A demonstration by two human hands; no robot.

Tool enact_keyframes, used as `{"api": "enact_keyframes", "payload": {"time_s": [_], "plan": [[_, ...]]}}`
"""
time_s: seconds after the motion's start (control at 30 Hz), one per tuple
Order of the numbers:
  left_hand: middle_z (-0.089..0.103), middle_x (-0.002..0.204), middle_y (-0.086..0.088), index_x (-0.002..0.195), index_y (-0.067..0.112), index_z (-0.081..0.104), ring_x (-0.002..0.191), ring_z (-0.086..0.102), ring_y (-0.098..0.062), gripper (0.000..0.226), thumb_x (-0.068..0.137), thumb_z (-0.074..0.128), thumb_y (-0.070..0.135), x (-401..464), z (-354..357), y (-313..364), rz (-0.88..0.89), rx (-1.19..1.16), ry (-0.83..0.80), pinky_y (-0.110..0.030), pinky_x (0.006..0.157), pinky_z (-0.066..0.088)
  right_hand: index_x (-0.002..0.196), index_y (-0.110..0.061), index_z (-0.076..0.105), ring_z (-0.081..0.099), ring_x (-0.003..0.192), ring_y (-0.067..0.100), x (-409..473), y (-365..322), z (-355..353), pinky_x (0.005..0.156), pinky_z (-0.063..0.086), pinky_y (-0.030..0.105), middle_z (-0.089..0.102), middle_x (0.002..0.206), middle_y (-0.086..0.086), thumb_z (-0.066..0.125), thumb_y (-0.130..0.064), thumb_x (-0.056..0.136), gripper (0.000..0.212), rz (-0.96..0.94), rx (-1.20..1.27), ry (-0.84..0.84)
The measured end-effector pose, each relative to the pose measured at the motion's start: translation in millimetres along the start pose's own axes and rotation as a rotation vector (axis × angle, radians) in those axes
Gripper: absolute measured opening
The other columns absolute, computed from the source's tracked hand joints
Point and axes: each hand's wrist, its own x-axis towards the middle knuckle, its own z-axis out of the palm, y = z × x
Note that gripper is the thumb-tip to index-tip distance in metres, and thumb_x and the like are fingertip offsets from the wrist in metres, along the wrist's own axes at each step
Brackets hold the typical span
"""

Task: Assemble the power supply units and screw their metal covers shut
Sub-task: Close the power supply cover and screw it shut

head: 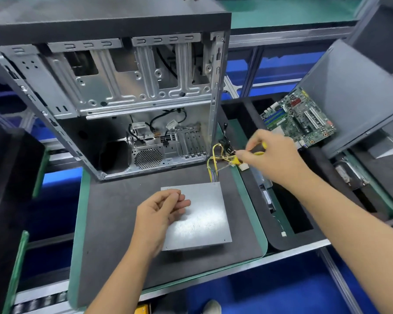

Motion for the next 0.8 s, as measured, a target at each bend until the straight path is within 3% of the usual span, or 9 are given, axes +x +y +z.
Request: {"api": "enact_keyframes", "payload": {"time_s": [0.13,0.23,0.37,0.8], "plan": [[0.075,0.097,-0.019,0.090,0.008,0.079,0.096,0.073,-0.034,0.019,0.077,0.074,0.021,-0.3,14.1,-6.0,-0.043,-0.058,-0.030,-0.030,0.073,0.059,0.062,-0.015,0.056,0.032,0.042,0.012,-36.1,38.8,22.8,0.051,0.022,0.027,0.048,0.055,0.004,0.076,-0.026,0.085,0.033,0.310,0.708,0.033],[0.075,0.096,-0.020,0.090,0.008,0.079,0.094,0.073,-0.035,0.020,0.074,0.077,0.019,-2.4,24.2,-9.2,-0.057,-0.071,-0.041,-0.030,0.073,0.060,0.055,-0.017,0.047,0.020,0.044,0.013,-62.5,54.0,44.9,0.050,0.015,0.027,0.034,0.058,0.008,0.069,-0.019,0.089,0.040,0.386,0.959,-0.039],[0.075,0.093,-0.022,0.090,0.008,0.080,0.089,0.074,-0.034,0.022,0.070,0.079,0.017,-5.0,27.9,-12.2,-0.056,-0.079,-0.062,-0.029,0.074,0.060,0.057,-0.014,0.045,0.016,0.047,0.015,-79.1,60.7,57.7,0.043,0.019,0.023,0.032,0.060,0.009,0.068,-0.018,0.088,0.039,0.430,1.069,-0.069],[0.074,0.090,-0.025,0.084,0.007,0.078,0.088,0.074,-0.038,0.027,0.061,0.087,0.018,-8.7,17.1,-13.4,-0.051,-0.018,-0.103,-0.030,0.074,0.060,0.060,-0.015,0.046,0.012,0.057,0.021,-88.9,55.5,60.9,0.054,0.014,0.033,0.033,0.061,0.009,0.070,-0.026,0.087,0.038,0.444,1.034,-0.104]]}}
